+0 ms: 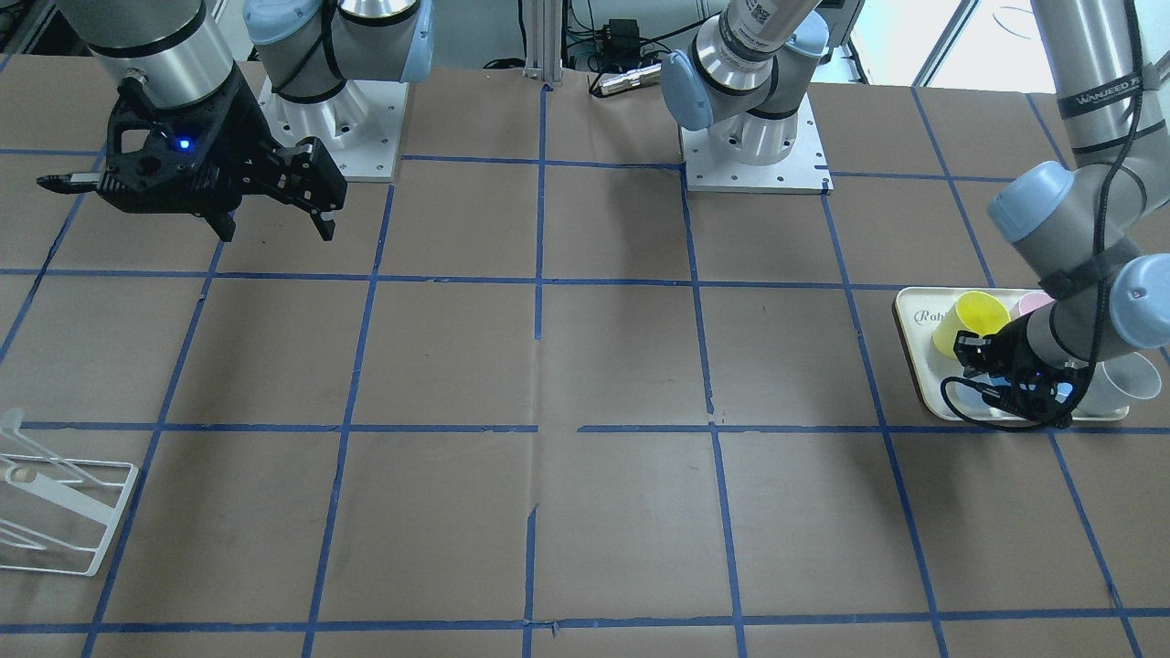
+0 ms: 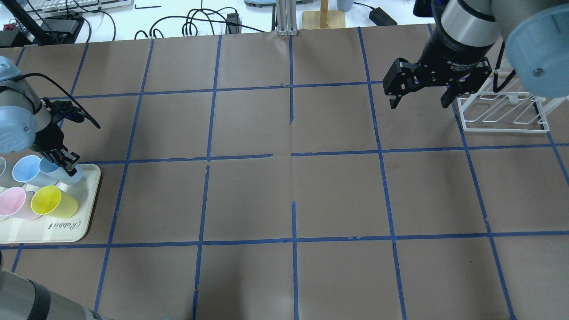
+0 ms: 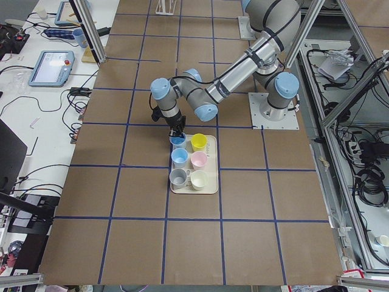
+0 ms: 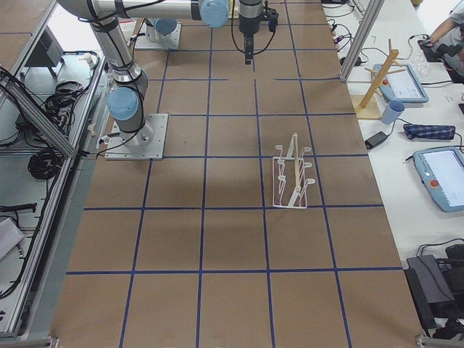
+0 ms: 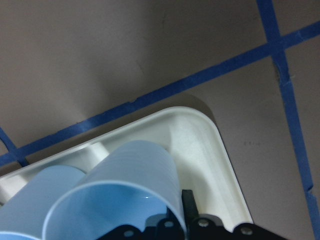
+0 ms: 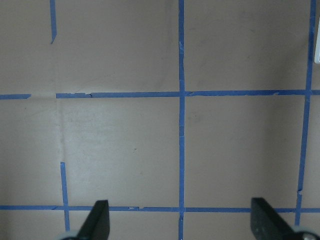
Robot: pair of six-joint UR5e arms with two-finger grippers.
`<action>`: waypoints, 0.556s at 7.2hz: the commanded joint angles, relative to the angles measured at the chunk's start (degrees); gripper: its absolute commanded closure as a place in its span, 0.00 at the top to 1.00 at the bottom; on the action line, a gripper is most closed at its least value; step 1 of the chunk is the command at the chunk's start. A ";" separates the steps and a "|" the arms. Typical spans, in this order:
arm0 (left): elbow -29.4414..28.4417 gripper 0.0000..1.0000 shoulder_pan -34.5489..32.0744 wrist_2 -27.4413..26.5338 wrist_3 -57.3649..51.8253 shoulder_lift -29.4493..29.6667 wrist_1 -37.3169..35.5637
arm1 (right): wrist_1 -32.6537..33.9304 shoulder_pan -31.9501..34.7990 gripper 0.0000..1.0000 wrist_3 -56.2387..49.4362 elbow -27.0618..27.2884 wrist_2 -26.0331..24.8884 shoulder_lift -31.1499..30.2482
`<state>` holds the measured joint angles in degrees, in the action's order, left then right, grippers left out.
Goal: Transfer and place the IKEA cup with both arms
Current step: 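Lower the cup into the tray slot and open the left gripper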
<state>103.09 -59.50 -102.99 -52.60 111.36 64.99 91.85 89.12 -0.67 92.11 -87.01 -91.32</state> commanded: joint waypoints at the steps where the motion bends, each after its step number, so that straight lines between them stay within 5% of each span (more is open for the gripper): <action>1: 1.66 0.70 0.00 -0.01 -0.05 -0.44 0.66 | 0.00 0.00 1.00 0.06 -0.09 0.00 0.00; 2: 2.28 0.86 -0.01 -0.01 0.04 -1.22 0.67 | 0.00 0.00 1.00 0.06 -0.17 0.00 0.00; 4: -0.51 0.96 -0.71 2.34 0.65 -3.94 5.92 | 0.00 0.00 1.00 -0.03 -0.35 0.00 0.09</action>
<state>104.22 -59.88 -102.46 -52.40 109.09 68.01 91.85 89.12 -0.67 91.87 -87.01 -91.27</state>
